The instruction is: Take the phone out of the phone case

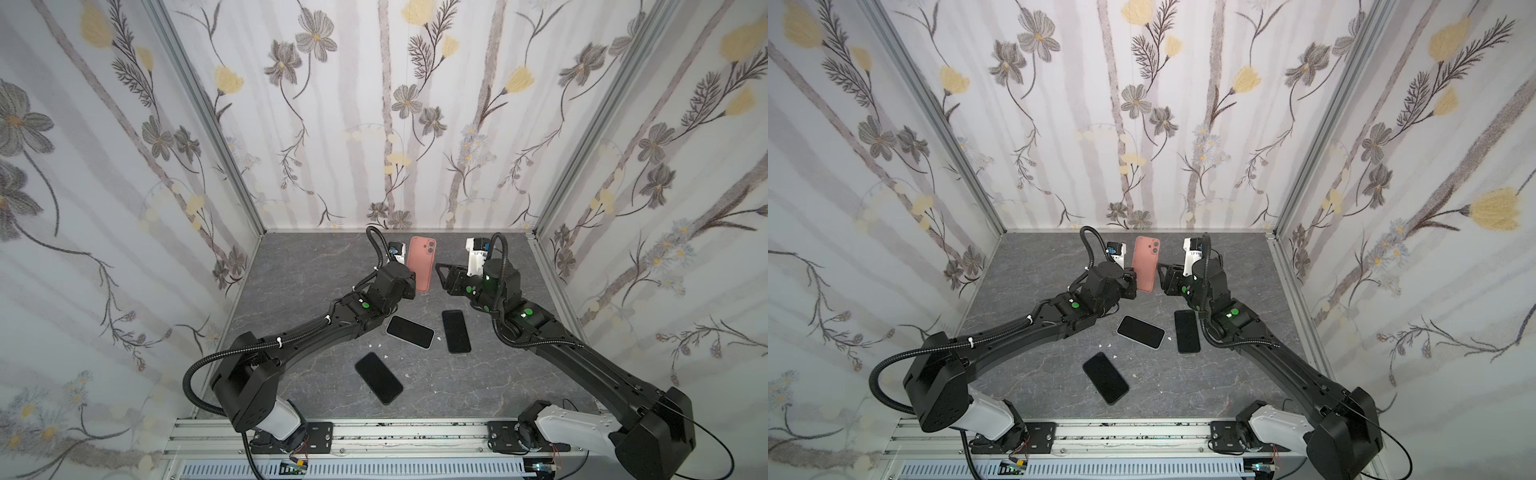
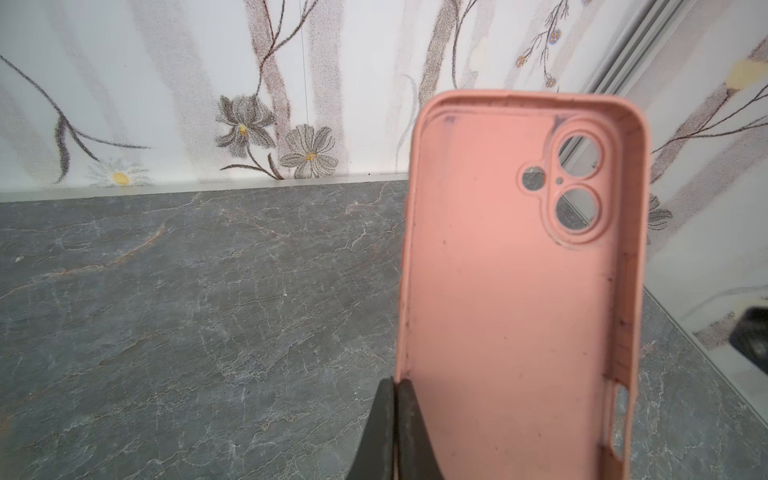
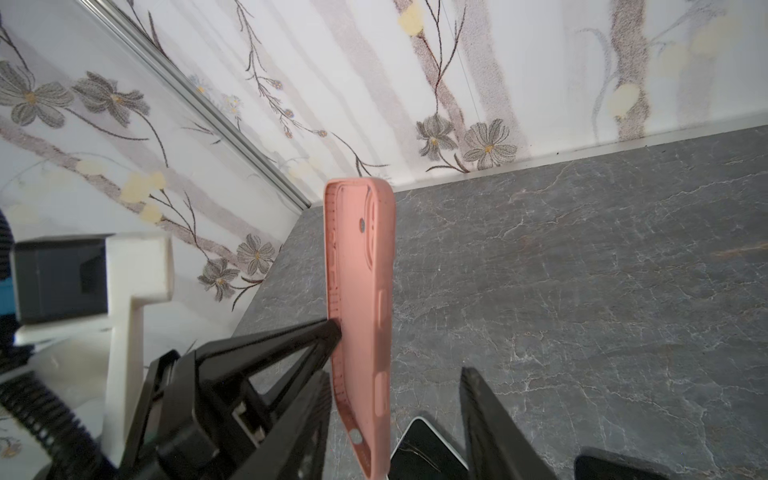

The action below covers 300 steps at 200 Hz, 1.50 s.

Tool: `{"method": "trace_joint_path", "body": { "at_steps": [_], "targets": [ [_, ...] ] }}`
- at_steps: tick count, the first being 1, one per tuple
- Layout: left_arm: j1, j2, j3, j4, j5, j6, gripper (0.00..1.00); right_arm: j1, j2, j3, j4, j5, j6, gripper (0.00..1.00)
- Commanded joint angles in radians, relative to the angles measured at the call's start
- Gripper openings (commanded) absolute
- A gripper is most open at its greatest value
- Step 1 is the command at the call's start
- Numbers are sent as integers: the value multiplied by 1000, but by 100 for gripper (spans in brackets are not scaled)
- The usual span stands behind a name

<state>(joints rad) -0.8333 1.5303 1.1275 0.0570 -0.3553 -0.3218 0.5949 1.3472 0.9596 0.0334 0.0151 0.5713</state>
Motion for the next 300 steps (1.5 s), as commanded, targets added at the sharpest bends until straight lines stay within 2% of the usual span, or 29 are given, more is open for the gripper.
{"method": "trace_joint_path", "body": {
  "at_steps": [1,60,88,152,176,188,202,211,236,248,268,283,300],
  "targets": [
    [-13,4,16,35,-44,-8,0,8,47,48,-26,40,13,50],
    [-31,13,21,36,-61,4,0,25,160,143,-147,64,-24,45],
    [-34,14,20,35,-66,4,0,36,182,160,-188,107,-34,32],
    [-38,9,18,36,-52,1,0,36,191,163,-182,98,-33,0],
    [-38,15,20,37,-34,1,0,37,198,165,-184,94,-36,0],
    [-36,14,23,38,-6,-5,13,33,192,160,-187,93,-37,0],
    [-16,3,13,46,62,-37,48,21,183,141,-188,114,-32,0],
    [7,-5,5,55,115,-65,66,9,181,127,-189,131,-19,0],
    [57,-22,-20,63,156,-101,98,-45,175,96,-199,145,3,0],
    [79,-21,-24,62,165,-111,100,-62,172,82,-207,179,-26,0],
    [133,-18,-40,61,232,-171,100,-106,163,54,-216,161,-87,0],
    [181,-7,-52,61,326,-216,100,-148,159,31,-217,102,-143,0],
    [215,-7,-81,61,354,-269,100,-205,172,25,-224,6,-167,0]
  ]
}}
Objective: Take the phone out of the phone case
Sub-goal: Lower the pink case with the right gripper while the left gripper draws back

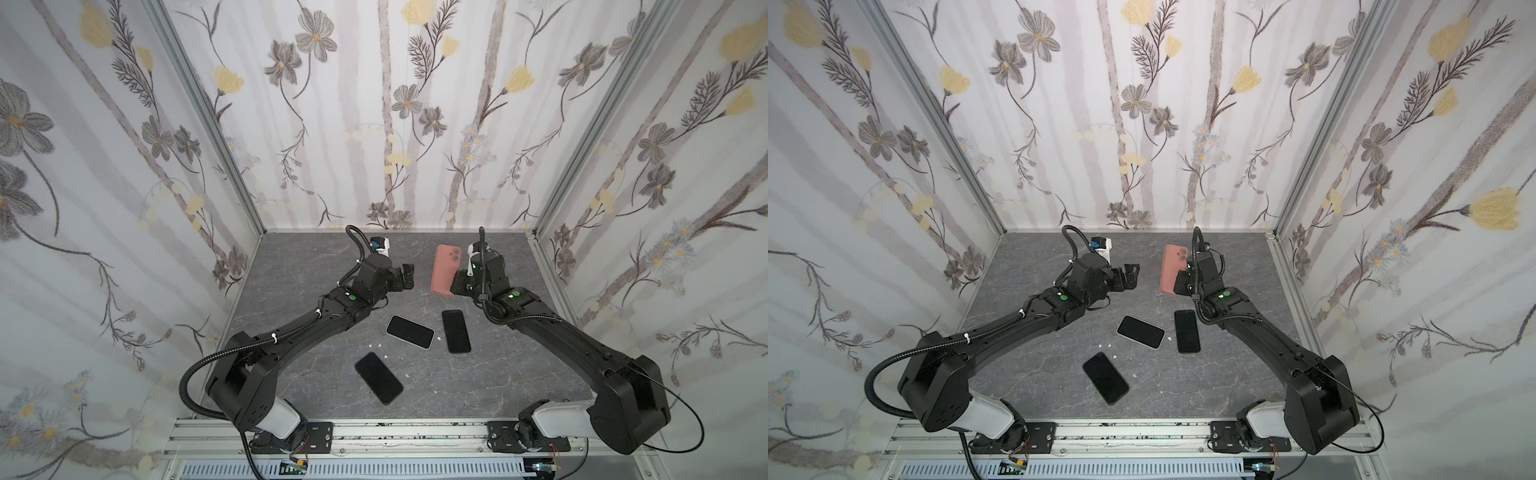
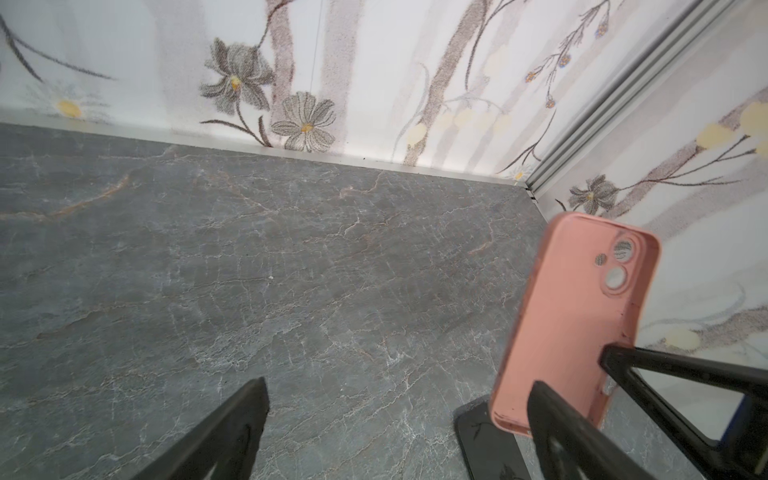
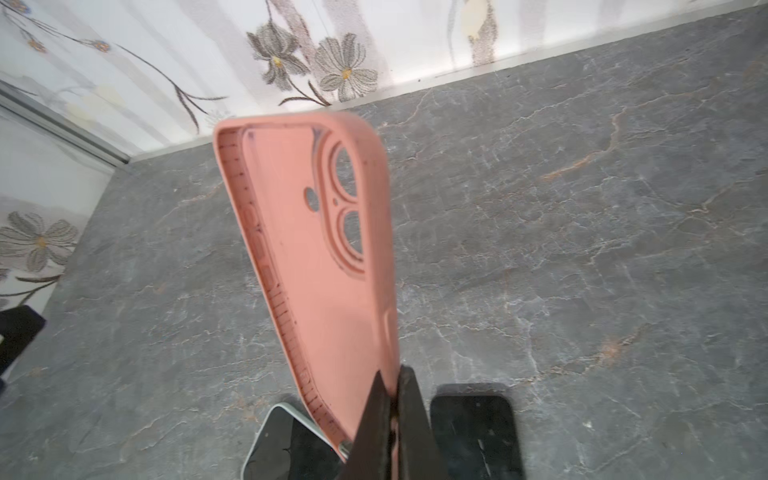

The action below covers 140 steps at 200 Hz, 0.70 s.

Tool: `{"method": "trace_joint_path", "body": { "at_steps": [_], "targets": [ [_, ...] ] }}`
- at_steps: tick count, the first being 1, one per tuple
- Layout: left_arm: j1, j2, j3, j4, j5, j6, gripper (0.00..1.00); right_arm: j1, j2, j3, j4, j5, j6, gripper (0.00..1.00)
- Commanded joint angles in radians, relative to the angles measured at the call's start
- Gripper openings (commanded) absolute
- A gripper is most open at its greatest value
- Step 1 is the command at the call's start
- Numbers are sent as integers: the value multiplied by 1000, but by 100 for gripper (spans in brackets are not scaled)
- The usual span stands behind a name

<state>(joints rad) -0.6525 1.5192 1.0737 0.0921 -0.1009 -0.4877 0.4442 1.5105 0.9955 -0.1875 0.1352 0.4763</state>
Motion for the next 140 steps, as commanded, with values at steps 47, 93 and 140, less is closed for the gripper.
{"method": "trace_joint_path", "body": {
  "at_steps": [47,93,140],
  "targets": [
    [70,0,-77,37,123,-57,100,-129,132,27,-13,-246,-129,0],
    [61,24,-145,232,299,-100,100,-188,287,126,-94,-306,-142,0],
    [-12,153,-73,257,347,-115,100,-223,418,220,-142,-319,-198,0]
  ]
}}
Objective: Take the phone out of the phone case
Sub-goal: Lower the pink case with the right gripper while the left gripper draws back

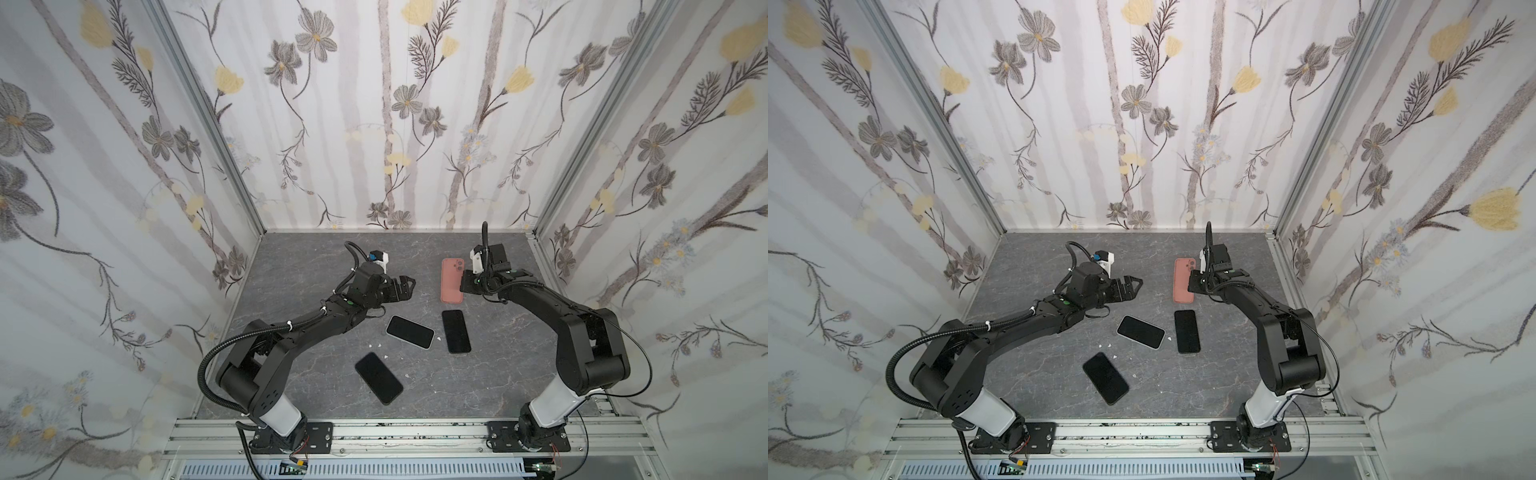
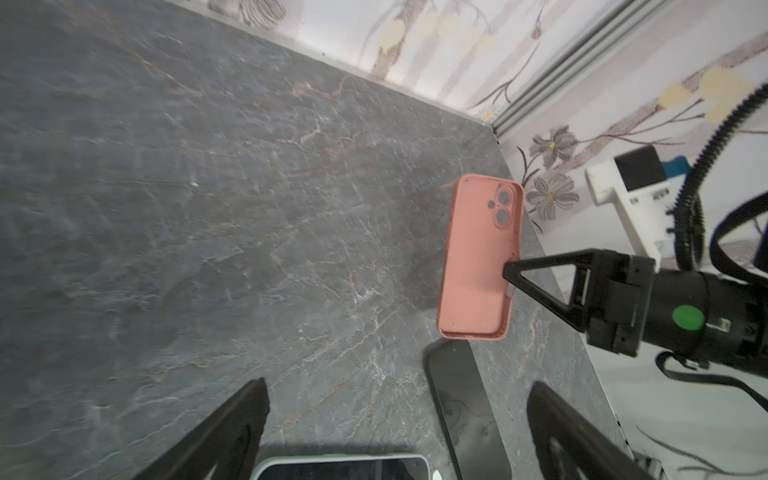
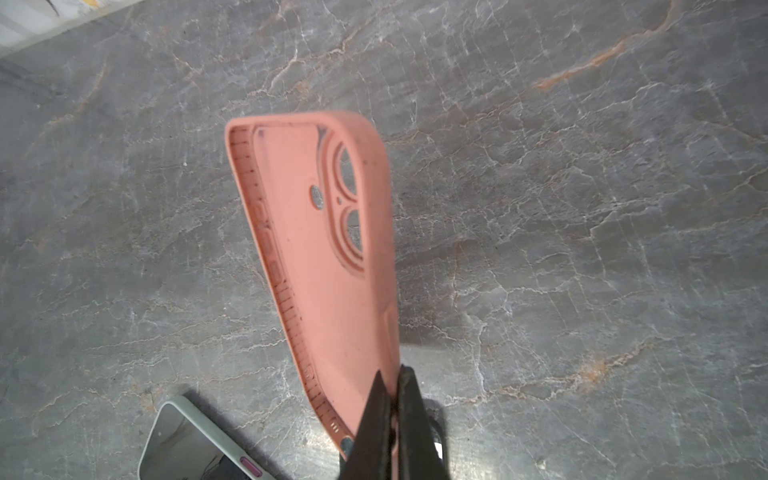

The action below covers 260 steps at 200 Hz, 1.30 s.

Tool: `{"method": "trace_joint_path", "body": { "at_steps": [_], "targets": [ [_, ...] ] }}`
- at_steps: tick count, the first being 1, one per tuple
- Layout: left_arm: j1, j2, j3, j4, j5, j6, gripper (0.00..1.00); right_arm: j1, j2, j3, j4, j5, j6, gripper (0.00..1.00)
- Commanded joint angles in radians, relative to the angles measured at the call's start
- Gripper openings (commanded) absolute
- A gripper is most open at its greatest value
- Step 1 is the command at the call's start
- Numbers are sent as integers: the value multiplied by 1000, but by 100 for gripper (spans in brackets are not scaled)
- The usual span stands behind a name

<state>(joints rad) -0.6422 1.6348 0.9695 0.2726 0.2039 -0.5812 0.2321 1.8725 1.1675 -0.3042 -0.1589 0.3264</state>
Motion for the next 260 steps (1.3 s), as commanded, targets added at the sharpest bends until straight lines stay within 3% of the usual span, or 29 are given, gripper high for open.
{"method": "trace_joint_path", "body": {
  "at_steps": [1,128,195,219,260],
  "targets": [
    [-24,39,33,77,43,-21,100,-12,60,49,-26,-25,-48,0],
    [-54,92,69,75,67,-12,100,-20,309,278,-163,7,-117,0],
    [-54,96,70,75,64,-19,100,-18,329,311,-193,7,-123,24],
    [-50,92,68,76,62,-23,100,-20,322,314,-193,35,-117,29],
    [-12,-9,5,76,14,-32,100,11,161,222,-117,109,-134,36]
  ]
}}
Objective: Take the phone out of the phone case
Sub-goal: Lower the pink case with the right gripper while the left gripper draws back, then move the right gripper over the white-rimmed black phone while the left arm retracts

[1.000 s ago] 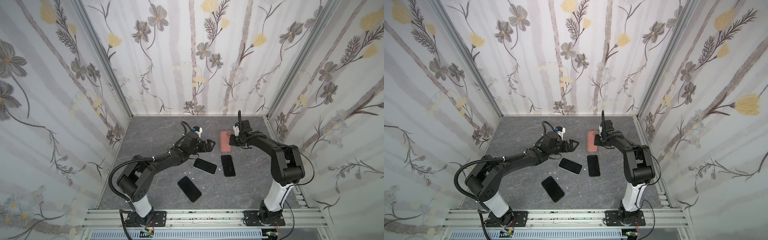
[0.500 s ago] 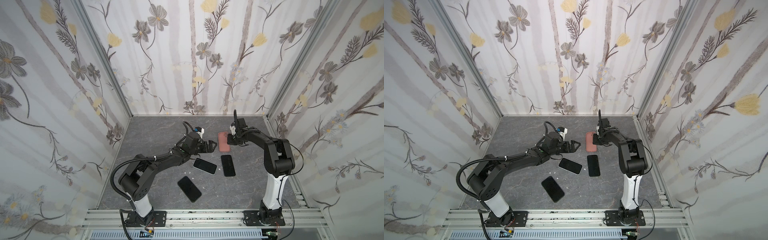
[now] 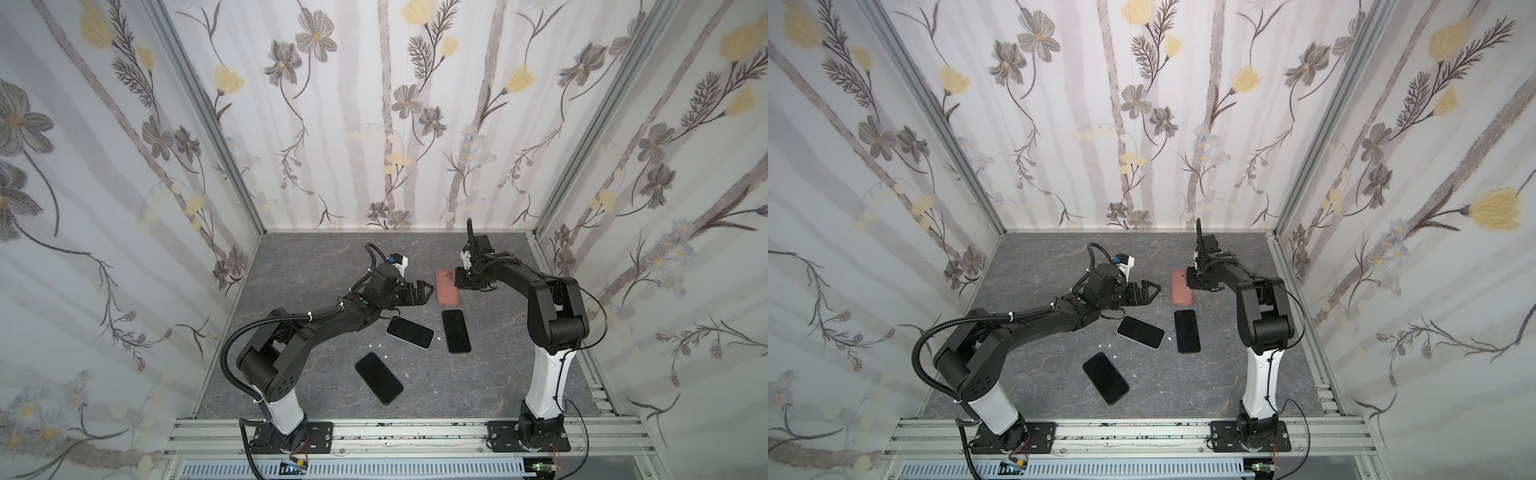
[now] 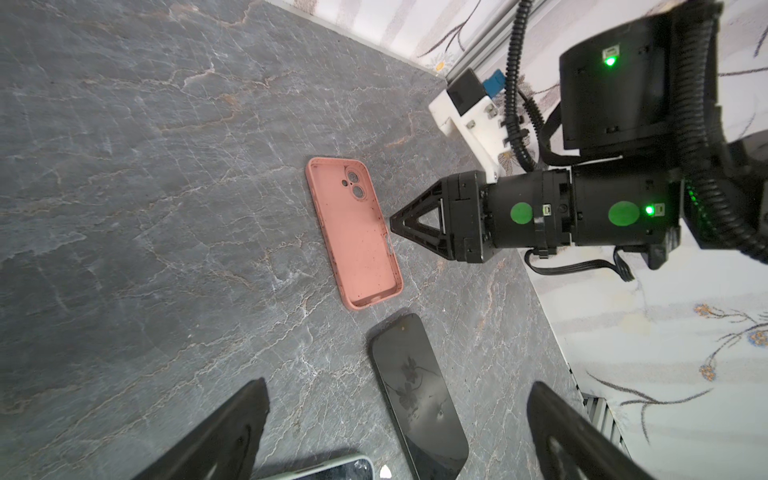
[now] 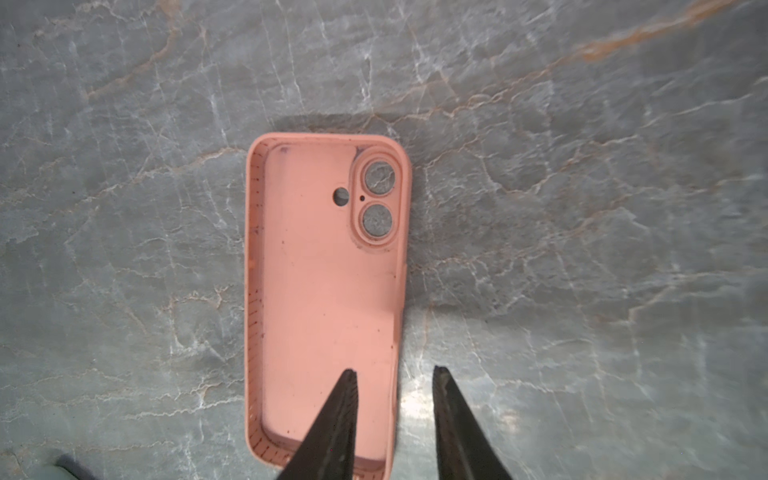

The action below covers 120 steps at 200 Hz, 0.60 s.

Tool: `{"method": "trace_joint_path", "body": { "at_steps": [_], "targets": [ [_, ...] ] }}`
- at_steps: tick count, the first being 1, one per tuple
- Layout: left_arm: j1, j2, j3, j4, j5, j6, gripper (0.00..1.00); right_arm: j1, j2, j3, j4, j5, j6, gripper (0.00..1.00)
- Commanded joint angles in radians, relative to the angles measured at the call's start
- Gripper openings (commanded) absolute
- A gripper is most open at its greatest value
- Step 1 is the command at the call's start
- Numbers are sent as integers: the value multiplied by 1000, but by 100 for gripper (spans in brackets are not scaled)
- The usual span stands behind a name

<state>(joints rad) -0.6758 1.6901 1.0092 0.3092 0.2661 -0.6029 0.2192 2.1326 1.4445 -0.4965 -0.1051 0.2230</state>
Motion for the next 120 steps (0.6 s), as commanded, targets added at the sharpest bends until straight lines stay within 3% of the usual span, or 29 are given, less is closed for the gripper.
{"method": "trace_joint_path", "body": {
  "at_steps": [1,34,61,120],
  "targets": [
    [23,-67,-38,39,-50,-10,100,26,-105,-60,79,55,-32,36],
    [96,-208,-148,39,-106,-24,100,165,-280,-237,190,81,-127,49],
    [185,-296,-229,39,-107,-47,100,298,-332,-300,204,98,-182,58],
    [379,-425,-360,54,-38,-116,100,482,-269,-279,138,49,-336,94]
  ]
}}
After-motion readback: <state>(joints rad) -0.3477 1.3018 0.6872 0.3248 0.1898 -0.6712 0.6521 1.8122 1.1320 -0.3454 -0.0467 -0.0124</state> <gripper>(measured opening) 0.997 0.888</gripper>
